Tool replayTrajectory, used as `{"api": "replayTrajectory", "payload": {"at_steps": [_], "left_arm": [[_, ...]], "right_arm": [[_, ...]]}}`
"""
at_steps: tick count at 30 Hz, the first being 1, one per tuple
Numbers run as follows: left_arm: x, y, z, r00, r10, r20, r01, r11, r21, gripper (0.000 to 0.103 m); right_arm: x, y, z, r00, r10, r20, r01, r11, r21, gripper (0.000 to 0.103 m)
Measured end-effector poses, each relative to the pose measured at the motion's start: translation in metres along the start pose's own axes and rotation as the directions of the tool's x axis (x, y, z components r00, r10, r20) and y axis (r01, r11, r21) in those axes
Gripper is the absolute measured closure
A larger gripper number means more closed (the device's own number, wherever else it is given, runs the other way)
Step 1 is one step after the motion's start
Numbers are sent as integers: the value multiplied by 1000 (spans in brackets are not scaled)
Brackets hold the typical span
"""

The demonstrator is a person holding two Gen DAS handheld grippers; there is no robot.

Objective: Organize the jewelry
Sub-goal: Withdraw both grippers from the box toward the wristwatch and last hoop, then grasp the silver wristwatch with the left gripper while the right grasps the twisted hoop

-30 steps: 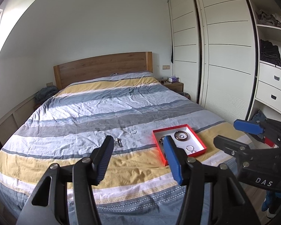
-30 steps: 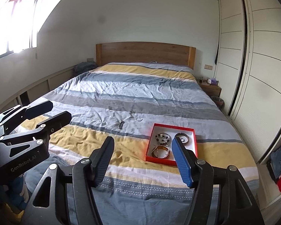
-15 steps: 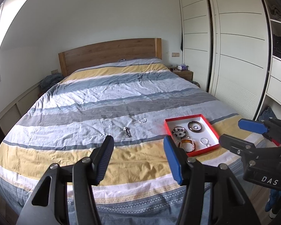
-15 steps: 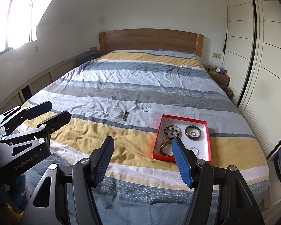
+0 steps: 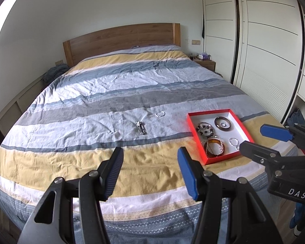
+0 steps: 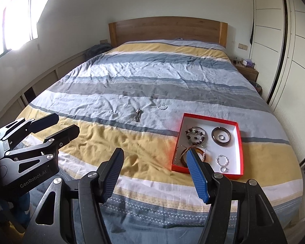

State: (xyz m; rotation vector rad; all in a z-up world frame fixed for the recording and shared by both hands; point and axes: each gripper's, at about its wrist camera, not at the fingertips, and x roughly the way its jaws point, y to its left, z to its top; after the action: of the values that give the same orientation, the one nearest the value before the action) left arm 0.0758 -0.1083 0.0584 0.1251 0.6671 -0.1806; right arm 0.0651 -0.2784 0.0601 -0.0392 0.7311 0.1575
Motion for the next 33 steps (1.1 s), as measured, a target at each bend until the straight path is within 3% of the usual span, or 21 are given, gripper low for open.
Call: {"api": "replayTrajectory", "payload": {"at_steps": [22,33], "left_arm": [[95,27,-3,987,35,-154,-41,998,-38,50],[184,66,17,978,-51,-203,24,991,-135,50]], "right_arm": [[100,-2,16,990,57,-129,-60,998,-15,40],[169,-20,55,987,52,-151,-59,998,-39,40]]}}
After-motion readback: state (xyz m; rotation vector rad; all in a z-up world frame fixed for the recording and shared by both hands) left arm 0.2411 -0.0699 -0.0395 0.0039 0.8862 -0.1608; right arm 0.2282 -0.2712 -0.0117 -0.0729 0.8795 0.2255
